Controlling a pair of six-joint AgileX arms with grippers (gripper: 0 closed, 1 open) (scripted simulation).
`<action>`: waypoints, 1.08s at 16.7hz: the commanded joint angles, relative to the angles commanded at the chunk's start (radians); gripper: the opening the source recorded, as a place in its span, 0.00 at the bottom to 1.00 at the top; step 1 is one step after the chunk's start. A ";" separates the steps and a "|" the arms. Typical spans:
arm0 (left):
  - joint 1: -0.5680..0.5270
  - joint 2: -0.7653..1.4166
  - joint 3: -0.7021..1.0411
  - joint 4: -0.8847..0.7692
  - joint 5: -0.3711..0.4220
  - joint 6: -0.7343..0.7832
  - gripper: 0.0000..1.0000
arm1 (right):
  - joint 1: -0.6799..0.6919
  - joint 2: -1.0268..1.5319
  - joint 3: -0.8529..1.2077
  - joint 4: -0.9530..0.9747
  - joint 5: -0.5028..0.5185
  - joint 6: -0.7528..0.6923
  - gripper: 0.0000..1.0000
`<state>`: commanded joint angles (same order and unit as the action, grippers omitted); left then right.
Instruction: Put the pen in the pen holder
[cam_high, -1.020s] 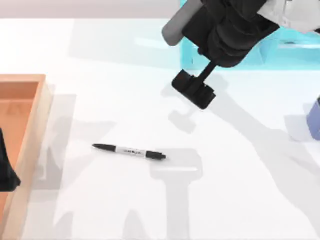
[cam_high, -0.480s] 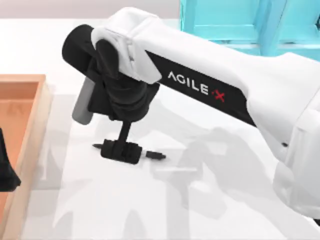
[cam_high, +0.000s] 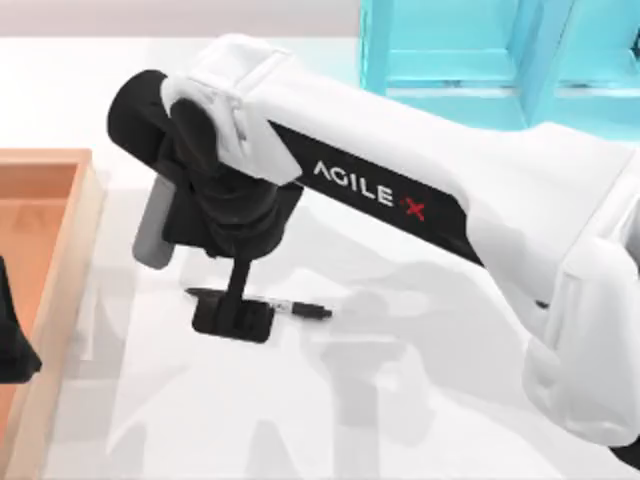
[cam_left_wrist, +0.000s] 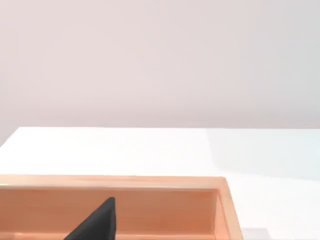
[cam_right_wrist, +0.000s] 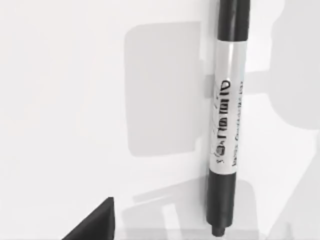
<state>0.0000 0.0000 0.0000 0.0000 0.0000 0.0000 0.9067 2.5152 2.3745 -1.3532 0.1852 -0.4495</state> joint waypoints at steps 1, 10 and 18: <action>0.000 0.000 0.000 0.000 0.000 0.000 1.00 | 0.000 0.001 -0.003 0.003 0.000 -0.001 1.00; 0.000 0.000 0.000 0.000 0.000 0.000 1.00 | -0.029 0.080 -0.224 0.313 -0.001 -0.034 1.00; 0.000 0.000 0.000 0.000 0.000 0.000 1.00 | -0.030 0.084 -0.231 0.321 -0.001 -0.035 0.70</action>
<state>0.0000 0.0000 0.0000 0.0000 0.0000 0.0000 0.8769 2.5990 2.1432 -1.0319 0.1842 -0.4847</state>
